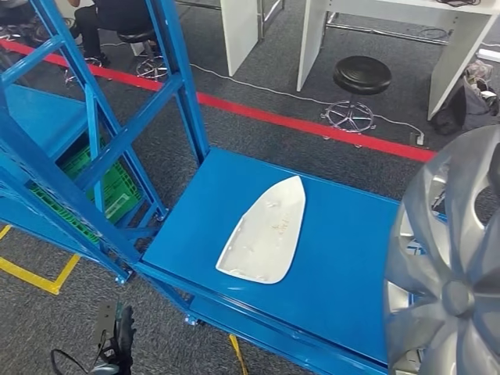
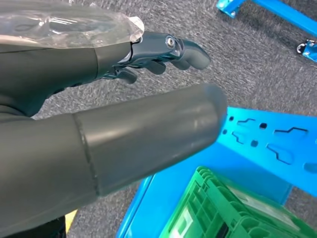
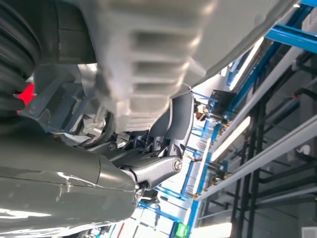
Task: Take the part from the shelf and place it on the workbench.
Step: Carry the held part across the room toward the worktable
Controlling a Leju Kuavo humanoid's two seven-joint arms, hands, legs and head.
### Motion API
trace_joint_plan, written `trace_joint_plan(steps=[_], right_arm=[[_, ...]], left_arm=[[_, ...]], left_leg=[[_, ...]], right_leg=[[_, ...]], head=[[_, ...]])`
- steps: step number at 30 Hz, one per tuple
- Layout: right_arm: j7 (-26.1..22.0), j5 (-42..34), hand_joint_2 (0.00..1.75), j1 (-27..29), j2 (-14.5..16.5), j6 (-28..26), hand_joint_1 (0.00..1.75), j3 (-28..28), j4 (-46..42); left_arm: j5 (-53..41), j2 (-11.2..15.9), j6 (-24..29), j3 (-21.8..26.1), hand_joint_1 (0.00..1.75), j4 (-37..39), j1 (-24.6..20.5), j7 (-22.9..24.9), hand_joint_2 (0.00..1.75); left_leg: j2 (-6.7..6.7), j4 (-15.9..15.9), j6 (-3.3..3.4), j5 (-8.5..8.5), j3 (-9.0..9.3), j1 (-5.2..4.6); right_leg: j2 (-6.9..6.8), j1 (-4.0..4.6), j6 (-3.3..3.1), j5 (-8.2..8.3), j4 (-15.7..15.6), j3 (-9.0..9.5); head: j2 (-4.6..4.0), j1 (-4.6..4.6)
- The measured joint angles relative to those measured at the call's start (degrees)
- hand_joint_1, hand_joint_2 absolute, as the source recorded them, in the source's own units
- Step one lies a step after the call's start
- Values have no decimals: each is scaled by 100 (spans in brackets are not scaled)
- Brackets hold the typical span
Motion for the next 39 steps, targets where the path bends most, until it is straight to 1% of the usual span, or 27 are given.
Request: trace_joint_plan(steps=[1,2,3,5,6,7,8,10,12,13,15,16,17,18,19,20,22,24,27,29,31,32,33,34,36,38,39], right_arm=[[1,1,175,20,-1,1,175,-1,1],[2,1,175,41,-1,2,175,-1,1],[2,2,175,53,-1,3,175,-1,2],[1,7,175,60,-1,3,175,-2,2],[-1,11,175,56,-1,3,175,-2,1],[-2,14,175,56,-1,2,175,-3,-2],[-3,16,175,59,-1,1,175,-4,-4],[-2,19,175,69,-1,-1,175,-5,-8],[-3,23,175,71,-1,0,175,-6,-12],[-4,25,175,69,-1,1,175,-7,-15],[-9,25,175,70,-1,2,175,-9,-18],[-9,25,175,72,-1,3,175,-9,-18],[-9,25,175,74,-1,4,175,-9,-18],[-9,25,175,73,-1,5,175,-9,-18],[-9,25,175,70,-1,5,175,-9,-18],[-9,25,175,67,-1,5,175,-10,-18],[-11,25,175,62,-1,5,175,-14,-20],[-13,25,175,64,-1,8,175,-18,-22],[-15,25,175,64,-5,21,175,-26,-26],[-16,25,175,58,-13,37,175,-32,-29],[-16,25,175,81,-17,54,175,-32,-29],[-15,25,175,102,-17,62,175,-31,-29],[-15,25,175,118,-18,66,175,-31,-29],[-15,25,175,127,-18,69,175,-32,-29],[-16,27,175,130,-19,71,175,-33,-29],[-19,31,175,134,-21,71,175,-36,-30],[-19,33,175,141,-22,72,175,-36,-30]], left_arm=[[-2,-7,-1,0,0,0,2,0,0],[-4,-15,-1,0,0,0,5,0,0],[-4,-24,-1,0,0,0,9,0,0],[-4,-35,-1,0,0,0,11,0,0],[-4,-36,-1,0,0,0,8,0,0],[-4,-33,-1,0,0,0,5,0,0],[-4,-29,-1,0,0,0,5,0,0],[-4,-24,-1,0,0,0,11,0,0],[-4,-21,-1,0,0,0,17,0,0],[-4,-20,-1,0,0,0,15,0,0],[-4,-23,-3,0,0,0,15,0,0],[-4,-26,-5,0,0,0,18,0,0],[-4,-28,-7,0,0,0,22,0,0],[-4,-31,-9,0,0,0,24,0,0],[-5,-31,-10,0,0,0,24,0,0],[-5,-26,-10,0,0,0,23,0,0],[-7,-10,-10,0,0,0,14,0,0],[-9,2,-10,0,0,0,4,0,0],[-13,-2,-17,0,0,0,10,0,0],[-24,-10,-27,0,0,0,11,0,0],[-38,-19,-41,0,0,0,9,0,0],[-43,-26,-48,0,0,0,10,0,0],[-46,-34,-52,0,0,0,12,0,0],[-50,-42,-56,0,0,0,12,0,0],[-54,-52,-58,0,0,0,8,0,0],[-56,-52,-60,0,0,0,4,0,0],[-56,-50,-60,0,0,0,6,0,0]], left_leg=[[-10,3,-3,-5,4,9],[-23,9,-12,-12,9,22],[-37,22,-29,-24,16,40],[-72,84,-96,-71,28,80],[-93,139,-138,-101,16,86],[-111,183,-178,-118,-6,88],[-125,214,-211,-125,-34,83],[-137,239,-264,-116,-73,87],[-98,425,-317,-234,-148,97],[-71,681,-341,-378,-259,100],[-36,1469,-368,-734,-631,102],[-34,1809,-366,-842,-809,102],[-34,1969,-349,-847,-905,98],[-34,1897,-317,-744,-888,90],[-32,1610,-269,-559,-762,72],[-19,1189,-204,-352,-565,40],[34,493,-101,-118,-241,-29],[57,284,-71,-104,-156,-71],[32,159,-41,-52,-99,-33],[20,80,-20,-20,-49,0],[-5,76,-10,-18,-45,-2],[-20,80,-10,-18,-44,-1],[-37,86,-11,-19,-43,3],[-57,97,-15,-21,-39,9],[-101,146,-50,-38,-50,10],[-141,217,-105,-36,-107,-5],[-155,235,-135,-18,-140,-13]], right_leg=[[-1,-17,25,-102,337,-168],[-2,-39,53,-91,475,-248],[-2,-64,84,52,349,-202],[12,-126,160,488,-435,154],[33,-144,175,628,-835,346],[52,-151,162,695,-1093,478],[69,-144,129,685,-1197,531],[64,-125,32,684,-1198,531],[44,-128,-37,700,-1206,532],[30,-132,-67,706,-1213,535],[4,-113,-101,705,-1215,535],[-9,-99,-110,702,-1215,534],[-20,-83,-117,698,-1215,538],[-28,-67,-125,693,-1215,545],[-36,-52,-132,687,-1216,556],[-44,-41,-138,682,-1219,568],[-58,-14,-132,669,-1220,570],[-80,-12,-102,663,-1229,564],[-86,-19,-30,577,-1173,537],[-49,-19,1,267,-666,322],[-29,-27,32,-78,143,-27],[-29,-34,48,-132,390,-141],[-29,-42,62,-64,400,-150],[-29,-52,73,109,167,-43],[15,-76,90,512,-664,342],[73,-90,62,668,-1185,588],[86,-82,34,655,-1226,603]], head=[[0,5],[0,9],[0,10],[0,15],[0,30],[0,40],[0,47],[0,37],[0,18],[0,4],[0,-33],[0,-47],[0,-59],[0,-68],[0,-76],[0,-79],[0,-77],[0,-74],[0,-71],[0,-39],[0,-10],[0,-4],[0,-2],[0,-1],[0,9],[0,15],[0,15]])
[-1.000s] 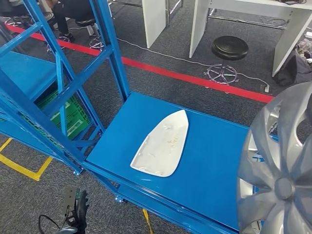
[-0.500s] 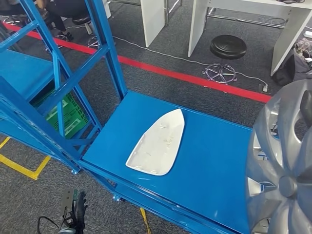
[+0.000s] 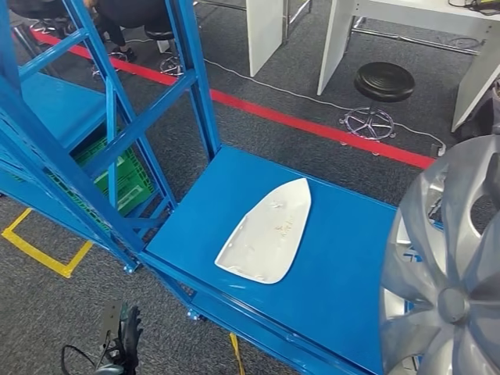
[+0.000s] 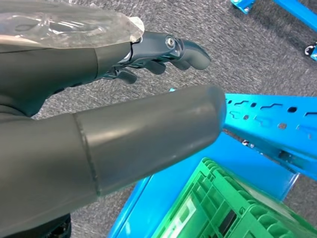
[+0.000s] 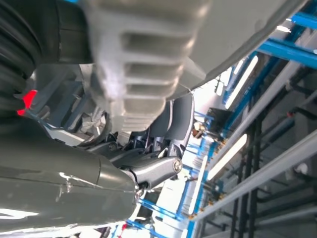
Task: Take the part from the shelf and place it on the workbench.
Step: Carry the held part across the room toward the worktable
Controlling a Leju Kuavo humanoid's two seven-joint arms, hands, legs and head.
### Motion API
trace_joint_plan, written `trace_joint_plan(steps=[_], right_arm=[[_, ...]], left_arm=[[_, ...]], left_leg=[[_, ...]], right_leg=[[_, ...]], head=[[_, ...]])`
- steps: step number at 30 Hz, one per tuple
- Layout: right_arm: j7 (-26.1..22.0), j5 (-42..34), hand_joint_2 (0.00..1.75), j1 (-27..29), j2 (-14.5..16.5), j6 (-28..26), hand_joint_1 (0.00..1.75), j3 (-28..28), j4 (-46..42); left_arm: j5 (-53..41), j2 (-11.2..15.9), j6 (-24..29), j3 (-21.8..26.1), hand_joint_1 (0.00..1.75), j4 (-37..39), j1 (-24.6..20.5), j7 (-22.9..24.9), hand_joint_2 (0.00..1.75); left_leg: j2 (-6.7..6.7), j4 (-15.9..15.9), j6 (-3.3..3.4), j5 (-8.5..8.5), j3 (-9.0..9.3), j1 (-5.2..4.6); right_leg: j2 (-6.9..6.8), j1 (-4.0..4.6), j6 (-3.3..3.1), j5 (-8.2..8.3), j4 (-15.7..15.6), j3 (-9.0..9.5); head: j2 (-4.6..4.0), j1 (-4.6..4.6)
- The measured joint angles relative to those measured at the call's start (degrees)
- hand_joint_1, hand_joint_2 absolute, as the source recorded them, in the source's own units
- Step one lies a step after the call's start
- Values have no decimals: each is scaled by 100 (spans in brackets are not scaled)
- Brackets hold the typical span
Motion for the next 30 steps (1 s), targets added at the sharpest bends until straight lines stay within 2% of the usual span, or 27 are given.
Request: trace_joint_plan(steps=[2,3,5,7,8,9,10,13,14,15,17,18,19,20,22,23,24,25,26,28,29,30], right_arm=[[1,2,175,15,-1,1,175,0,1],[-1,5,175,17,-1,2,175,0,1],[-4,13,175,15,-1,7,175,-2,1],[-7,19,175,18,-1,19,175,-1,1],[-8,21,175,22,-1,24,175,0,1],[-8,22,175,23,-1,27,175,1,2],[-8,23,175,24,-1,29,175,1,2],[-12,27,175,22,-1,36,175,-4,1],[-14,29,175,20,-1,38,175,-8,0],[-16,31,175,21,-1,40,175,-10,0],[-15,32,175,22,-1,46,175,-11,1],[-15,32,175,24,-1,48,175,-13,2],[-15,32,175,25,-1,50,175,-14,2],[-15,32,175,25,-2,50,175,-16,3],[-15,32,175,27,-3,51,175,-17,4],[-14,32,175,29,-3,51,175,-17,7],[-14,32,175,30,-3,51,175,-17,9],[-14,32,175,32,-3,52,175,-17,10],[-14,32,175,32,-3,52,175,-17,11],[-14,33,175,28,-3,54,175,-17,10],[-15,33,175,27,-3,55,175,-19,9],[-15,33,175,26,-3,56,175,-20,9]], left_arm=[[-1,6,-1,0,0,0,13,0,0],[-1,8,-1,0,0,0,17,0,0],[-1,9,-2,0,0,0,9,0,0],[-1,2,-3,0,0,0,2,0,0],[-1,-3,-5,0,0,0,3,0,0],[-1,-8,-8,0,0,0,5,0,0],[-1,-10,-10,0,0,0,4,0,0],[-1,-2,-11,0,0,0,-11,0,0],[-2,2,-14,0,0,0,-22,0,0],[-2,5,-16,0,0,0,-32,0,0],[-1,5,-20,0,0,0,-31,0,0],[-1,4,-21,0,0,0,-24,0,0],[-1,4,-23,0,0,0,-20,0,0],[-1,4,-25,0,0,0,-19,0,0],[-1,2,-28,0,0,0,-23,0,0],[-1,-1,-29,0,0,0,-21,0,0],[-1,-3,-30,0,0,0,-19,0,0],[-1,-7,-31,0,0,0,-17,0,0],[-1,-10,-32,0,0,0,-15,0,0],[-1,-13,-35,0,0,0,-18,0,0],[-1,-11,-36,0,0,0,-21,0,0],[-1,-9,-37,0,0,0,-23,0,0]], left_leg=[[-17,29,-57,17,-47,5],[0,110,-89,-54,-86,10],[57,608,-154,-409,-290,37],[101,1410,-206,-834,-613,66],[110,1689,-218,-945,-710,76],[114,1756,-216,-951,-700,81],[115,1579,-202,-857,-565,81],[167,334,-99,-447,208,51],[186,70,-61,-380,354,31],[197,-51,-30,-352,406,9],[181,-88,29,-280,372,-5],[178,-113,57,-233,354,2],[178,-139,91,-183,326,14],[179,-160,122,-133,290,27],[168,-161,165,-61,188,24],[158,-159,170,-26,136,22],[143,-156,165,9,85,21],[124,-151,153,42,39,24],[104,-142,135,71,0,29],[59,-99,85,118,-71,29],[42,-72,55,144,-103,22],[24,-51,25,176,-133,13]], right_leg=[[-29,2,-73,43,-7,-20],[-49,-3,-111,70,-14,-31],[-96,-17,-183,123,-35,-65],[-135,-3,-220,167,-35,-125],[-154,6,-227,189,-35,-155],[-172,14,-228,212,-35,-185],[-188,21,-224,235,-35,-210],[-226,44,-188,297,-34,-258],[-237,51,-163,317,-33,-269],[-251,52,-136,337,-34,-279],[-268,47,-72,374,-40,-301],[-252,40,-46,328,-4,-330],[-224,37,-24,190,124,-389],[-191,35,-7,-38,380,-488],[-143,29,18,-580,1172,-725],[-134,28,31,-742,1507,-795],[-129,26,41,-785,1658,-774],[-127,22,49,-712,1565,-641],[-123,15,52,-562,1245,-400],[-66,0,50,-311,353,189],[-30,-2,41,-259,39,381],[-3,2,26,-255,-126,472]], head=[[0,-11],[0,-22],[0,-58],[0,-95],[0,-101],[0,-105],[0,-110],[0,-123],[0,-120],[0,-116],[0,-104],[0,-98],[0,-85],[0,-67],[0,-35],[0,-27],[0,-25],[0,-24],[0,-23],[0,-17],[0,-15],[0,-14]])
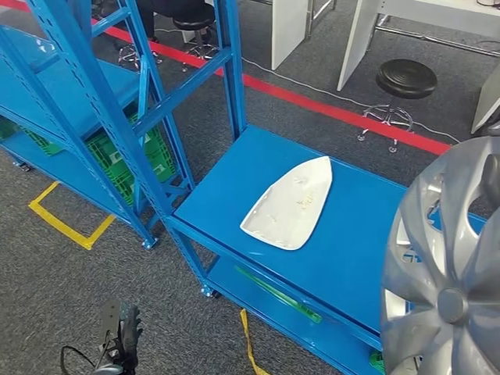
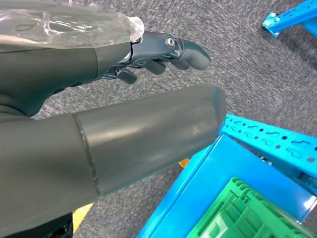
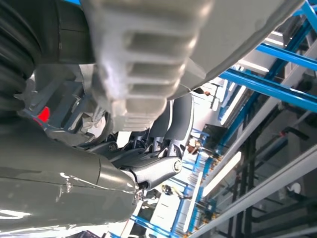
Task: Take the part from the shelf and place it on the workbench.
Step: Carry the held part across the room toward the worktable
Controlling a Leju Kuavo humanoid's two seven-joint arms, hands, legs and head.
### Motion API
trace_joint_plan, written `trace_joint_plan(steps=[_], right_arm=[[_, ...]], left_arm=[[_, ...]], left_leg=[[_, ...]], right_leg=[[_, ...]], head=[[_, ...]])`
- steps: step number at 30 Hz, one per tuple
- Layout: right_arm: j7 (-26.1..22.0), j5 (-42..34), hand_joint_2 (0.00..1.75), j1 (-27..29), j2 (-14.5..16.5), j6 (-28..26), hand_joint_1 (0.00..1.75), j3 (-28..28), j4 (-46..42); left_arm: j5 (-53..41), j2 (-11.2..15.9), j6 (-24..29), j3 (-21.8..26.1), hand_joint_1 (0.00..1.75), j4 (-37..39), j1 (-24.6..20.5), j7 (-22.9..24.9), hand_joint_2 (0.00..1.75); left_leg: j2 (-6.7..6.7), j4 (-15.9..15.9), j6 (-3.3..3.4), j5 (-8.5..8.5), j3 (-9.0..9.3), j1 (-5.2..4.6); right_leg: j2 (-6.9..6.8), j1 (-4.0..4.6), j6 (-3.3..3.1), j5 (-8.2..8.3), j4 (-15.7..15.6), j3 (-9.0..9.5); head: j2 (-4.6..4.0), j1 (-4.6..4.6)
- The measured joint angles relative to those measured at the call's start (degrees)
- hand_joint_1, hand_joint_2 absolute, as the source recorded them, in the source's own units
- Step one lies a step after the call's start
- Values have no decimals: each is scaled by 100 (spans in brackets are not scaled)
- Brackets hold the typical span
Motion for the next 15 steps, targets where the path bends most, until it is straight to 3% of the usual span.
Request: trace_joint_plan(steps=[2,4,5,7,8,9,10,15], right_arm=[[0,-1,175,0,0,3,175,-3,1],[1,-1,175,-9,0,4,175,-4,1],[0,-1,175,-13,0,4,175,-5,1],[0,-1,175,-15,0,5,175,-9,1],[1,-1,175,-13,0,5,175,-10,1],[1,-1,175,-11,0,7,175,-10,2],[1,-1,175,-9,0,8,175,-10,2],[1,-1,175,-8,0,10,175,-10,2]], left_arm=[[0,15,0,0,0,0,2,0,0],[0,27,0,0,0,0,6,0,0],[0,32,0,0,0,0,6,0,0],[0,28,0,0,0,0,6,0,0],[0,25,0,0,0,0,7,0,0],[0,20,0,0,0,0,8,0,0],[0,16,0,0,0,0,9,0,0],[0,12,0,0,0,0,10,0,0]], left_leg=[[-28,12,-66,67,-45,-11],[-7,165,-134,-55,-141,6],[18,405,-169,-236,-250,20],[68,1202,-236,-712,-572,51],[77,1580,-259,-874,-712,65],[83,1798,-273,-930,-770,76],[86,1876,-278,-919,-770,83],[90,1682,-271,-775,-613,87]], right_leg=[[-10,7,-61,26,-37,-21],[-56,-3,-167,94,-46,-75],[-81,-11,-221,132,-55,-113],[-117,-2,-278,196,-53,-207],[-135,2,-286,223,-52,-251],[-152,5,-283,246,-50,-288],[-166,7,-279,262,-50,-313],[-186,9,-270,279,-49,-335]], head=[[0,-4],[0,-9],[0,-17],[0,-44],[0,-52],[0,-57],[0,-60],[0,-63]])
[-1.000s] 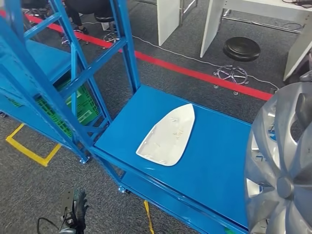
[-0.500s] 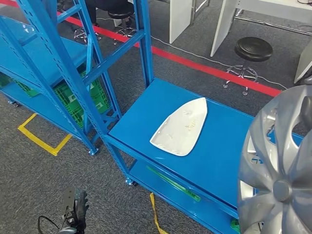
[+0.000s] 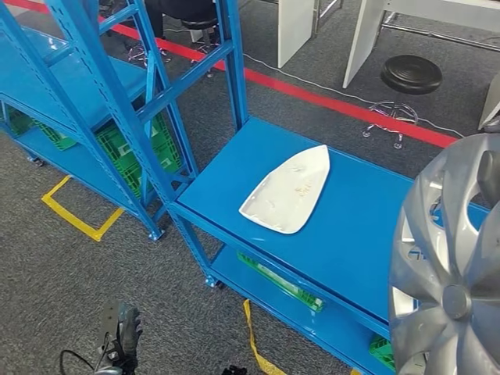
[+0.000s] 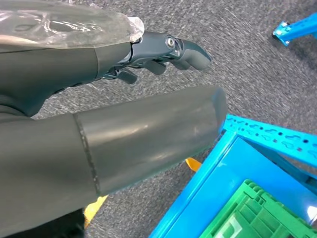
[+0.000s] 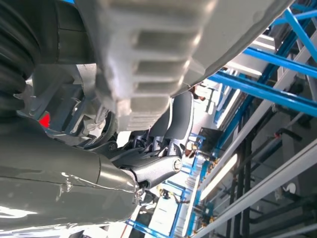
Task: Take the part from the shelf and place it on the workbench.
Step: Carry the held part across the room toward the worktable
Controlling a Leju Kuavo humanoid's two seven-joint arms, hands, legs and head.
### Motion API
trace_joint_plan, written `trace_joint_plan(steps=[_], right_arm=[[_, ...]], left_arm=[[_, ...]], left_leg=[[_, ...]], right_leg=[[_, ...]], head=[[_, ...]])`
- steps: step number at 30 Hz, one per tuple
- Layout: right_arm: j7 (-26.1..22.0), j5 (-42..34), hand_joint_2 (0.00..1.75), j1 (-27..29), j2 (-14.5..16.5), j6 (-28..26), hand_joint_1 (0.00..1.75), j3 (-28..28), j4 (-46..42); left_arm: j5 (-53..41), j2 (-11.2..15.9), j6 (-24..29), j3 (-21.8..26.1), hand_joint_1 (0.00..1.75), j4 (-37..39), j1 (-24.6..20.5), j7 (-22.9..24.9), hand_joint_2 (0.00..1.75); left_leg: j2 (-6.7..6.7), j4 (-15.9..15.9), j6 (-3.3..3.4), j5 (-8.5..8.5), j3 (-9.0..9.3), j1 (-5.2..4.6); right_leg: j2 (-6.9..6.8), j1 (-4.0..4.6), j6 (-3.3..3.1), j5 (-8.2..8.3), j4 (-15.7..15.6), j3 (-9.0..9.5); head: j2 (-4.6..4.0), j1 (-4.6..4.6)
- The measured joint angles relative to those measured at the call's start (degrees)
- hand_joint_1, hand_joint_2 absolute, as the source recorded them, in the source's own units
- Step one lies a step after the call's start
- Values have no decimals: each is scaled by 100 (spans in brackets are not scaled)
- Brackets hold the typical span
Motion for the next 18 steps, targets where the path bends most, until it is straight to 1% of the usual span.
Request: trace_joint_plan(steps=[1,2,3,4,5,6,7,8,9,10,11,12,13,14,15,16,17,18], right_arm=[[-1,12,175,-1,0,1,175,-1,-1],[-2,29,175,-3,0,3,175,-3,-1],[-4,48,175,-4,0,6,175,-4,-1],[-7,73,175,-6,1,9,175,-5,-1],[-8,89,175,-8,1,12,175,-6,0],[-9,102,175,-14,1,11,175,-6,0],[-9,113,175,-21,1,12,175,-7,0],[-9,118,175,-27,0,12,175,-7,0],[-7,121,175,-31,0,13,175,-5,1],[-3,122,175,-30,0,14,175,-3,3],[-1,123,175,-26,0,14,175,2,8],[2,126,175,-25,0,15,175,7,14],[5,131,175,-25,0,15,175,11,20],[7,137,175,-27,0,14,175,14,23],[9,144,175,-28,0,11,175,16,25],[12,152,175,-32,0,8,175,17,24],[17,157,175,-31,0,4,175,19,25],[23,167,175,-28,0,0,175,22,25]], left_arm=[[-1,6,0,0,0,0,-3,0,0],[-1,15,1,0,0,0,-7,-1,0],[-3,25,3,0,0,0,-10,-3,0],[-5,36,9,0,0,0,-12,-5,0],[-8,40,17,0,0,0,-9,-8,0],[-12,41,27,0,0,0,-6,-10,0],[-16,40,35,0,0,0,-3,-12,0],[-23,38,40,0,0,0,0,-14,0],[-31,36,41,0,0,0,1,-15,0],[-38,34,33,0,0,0,4,-15,0],[-43,32,18,0,0,0,10,-15,0],[-45,30,-1,0,0,0,15,-15,0],[-45,27,-19,0,0,0,19,-15,0],[-44,22,-31,0,0,0,20,-15,0],[-41,20,-37,1,0,0,19,-15,0],[-38,18,-40,1,0,0,16,-15,0],[-36,19,-42,2,0,0,14,-15,0],[-33,23,-47,2,0,0,17,-15,0]], left_leg=[[29,-450,38,121,283,-19],[55,-912,85,243,552,-43],[78,-1362,140,359,810,-70],[98,-1758,205,449,1024,-92],[90,-1806,245,469,1022,-82],[80,-1840,281,488,1029,-68],[71,-1875,317,508,1039,-52],[60,-1893,341,520,1045,-43],[40,-1893,356,522,1041,-49],[17,-1889,365,523,1038,-53],[-14,-1882,366,523,1037,-56],[-51,-1869,364,521,1036,-55],[-93,-1851,358,517,1037,-52],[-140,-1824,344,507,1036,-47],[-186,-1792,324,493,1025,-50],[-232,-1743,301,482,995,-57],[-271,-1705,271,485,950,-59],[-308,-1681,239,499,897,-62]], right_leg=[[-16,9,12,4,1,-7],[-39,15,39,16,-1,-14],[-65,18,74,30,-7,-22],[-91,24,117,42,-17,-27],[-89,17,155,30,-6,-46],[-68,17,178,-42,76,-92],[-32,19,195,-177,277,-183],[10,18,202,-363,612,-331],[41,20,208,-568,1048,-514],[58,20,214,-720,1462,-691],[66,17,223,-778,1732,-812],[70,12,230,-718,1778,-834],[76,2,235,-546,1572,-743],[104,-14,239,-309,1188,-571],[177,-32,244,-130,787,-386],[247,-50,245,-24,437,-222],[307,-58,236,12,235,-132],[337,-55,222,-14,169,-106]], head=[[0,-4],[0,-6],[0,-8],[0,-9],[0,-3],[0,6],[0,21],[0,36],[0,48],[0,54],[0,55],[0,56],[0,58],[0,60],[0,66],[0,74],[0,75],[0,75]])
